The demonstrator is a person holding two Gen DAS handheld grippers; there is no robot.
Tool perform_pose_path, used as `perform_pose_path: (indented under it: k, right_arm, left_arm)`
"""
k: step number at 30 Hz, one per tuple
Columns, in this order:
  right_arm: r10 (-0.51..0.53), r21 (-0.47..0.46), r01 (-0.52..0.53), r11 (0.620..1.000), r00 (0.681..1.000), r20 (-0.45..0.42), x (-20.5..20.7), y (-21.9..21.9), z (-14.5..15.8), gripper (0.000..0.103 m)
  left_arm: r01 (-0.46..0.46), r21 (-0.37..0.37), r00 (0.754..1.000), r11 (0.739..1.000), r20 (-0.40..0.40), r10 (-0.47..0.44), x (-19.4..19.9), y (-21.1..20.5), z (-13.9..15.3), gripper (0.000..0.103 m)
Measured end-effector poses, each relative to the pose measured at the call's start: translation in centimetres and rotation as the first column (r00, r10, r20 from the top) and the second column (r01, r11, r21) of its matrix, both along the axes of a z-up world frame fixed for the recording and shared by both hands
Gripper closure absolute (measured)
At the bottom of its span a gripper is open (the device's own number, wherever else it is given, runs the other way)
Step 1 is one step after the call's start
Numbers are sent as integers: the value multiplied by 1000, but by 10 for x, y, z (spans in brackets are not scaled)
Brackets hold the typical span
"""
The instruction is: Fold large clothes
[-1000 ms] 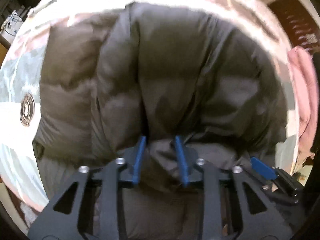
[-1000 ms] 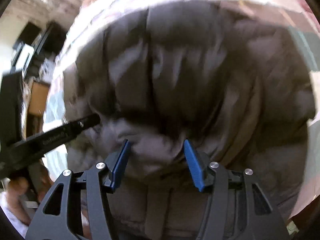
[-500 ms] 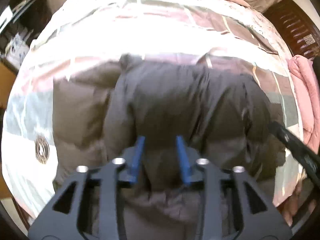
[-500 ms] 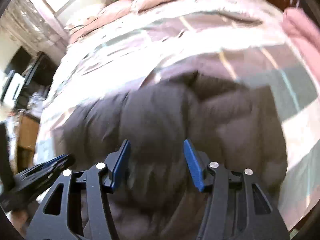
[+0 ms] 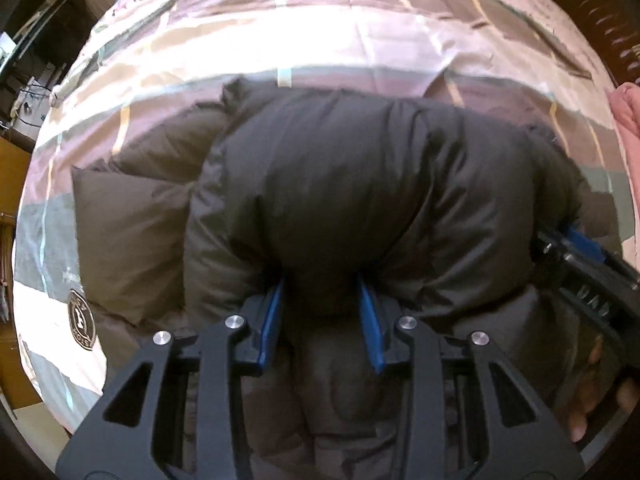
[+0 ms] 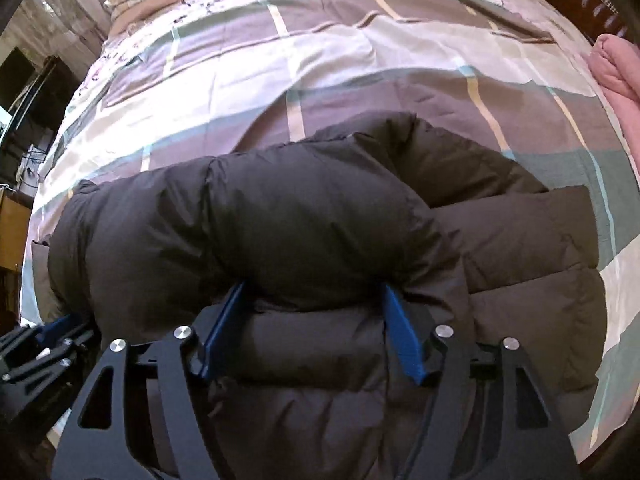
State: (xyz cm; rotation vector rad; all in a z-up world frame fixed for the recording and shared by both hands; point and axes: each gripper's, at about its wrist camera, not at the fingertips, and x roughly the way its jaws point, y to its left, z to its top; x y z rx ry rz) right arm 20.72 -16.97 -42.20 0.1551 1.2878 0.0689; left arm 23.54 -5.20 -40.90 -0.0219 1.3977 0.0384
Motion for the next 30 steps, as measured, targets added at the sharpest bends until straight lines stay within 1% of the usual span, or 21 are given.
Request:
perform_pose_path:
  k: [2,4,7,10,14,16,17,19,21,24,25,26,28,29,30]
  right_arm:
    - [-7,13,7,1000,1000,-10,-1,-2,5,35]
    - [-33,59,33,998,999,-1,-7,-9,16,35]
    - [-64,127,60,990,997,32,-30,-19,36,35]
    - [-58,170,51,984,998,34,-60,-20,49,35]
    - [-9,168,10,986,1000,-5,-98,-10,47,35]
    - [21,180,-15,984,999,-29,-115,-2,45,35]
    - [37,181,-29,983,998,-41,-122,1,44,35]
    - [63,156,-52,986,996,-67,-134,9,38,35]
    - [91,112,-78,991,989,-117,-141,16,21,35]
    - [113,61,-105,993,983,-147,-145,23,-1,35]
    - [114,59,-106,993,981,-157,-144,23,0,35]
    - [112,69,-102,992,982,-155,-143,22,4,35]
    - [103,123,-90,988,990,-101,-148,14,27,35]
    - [97,137,-86,987,992,-76,-151,9,36,35]
    - [94,147,-84,985,994,-60,-154,5,43,35]
  left_arm:
    - [-4,-13,1000,1000,-2,4,-3,1,0,67]
    - [-2,-19,1000,1000,8,2,-9,1,7,67]
    - [-12,-54,1000,998,11,13,-22,3,15,68]
    - [-17,-94,1000,995,11,18,-40,4,24,68]
    - [-22,-129,1000,991,-25,19,-66,1,25,68]
    - [-19,-127,999,992,-44,13,-80,0,22,68]
    - [-14,-121,998,993,-54,8,-87,0,19,68]
    - [-7,-107,998,994,-70,0,-99,0,13,68]
    - [10,-75,997,997,-76,-15,-107,-1,5,67]
    - [41,-25,995,999,-94,-43,-111,-7,-10,65]
    - [39,-26,995,999,-95,-41,-112,-7,-10,65]
    - [31,-45,996,999,-79,-35,-113,-5,-1,66]
    - [19,-85,999,996,-36,-22,-118,0,15,66]
    - [12,-101,1000,995,-9,-13,-122,4,25,66]
    - [7,-104,1000,995,1,-7,-126,7,29,65]
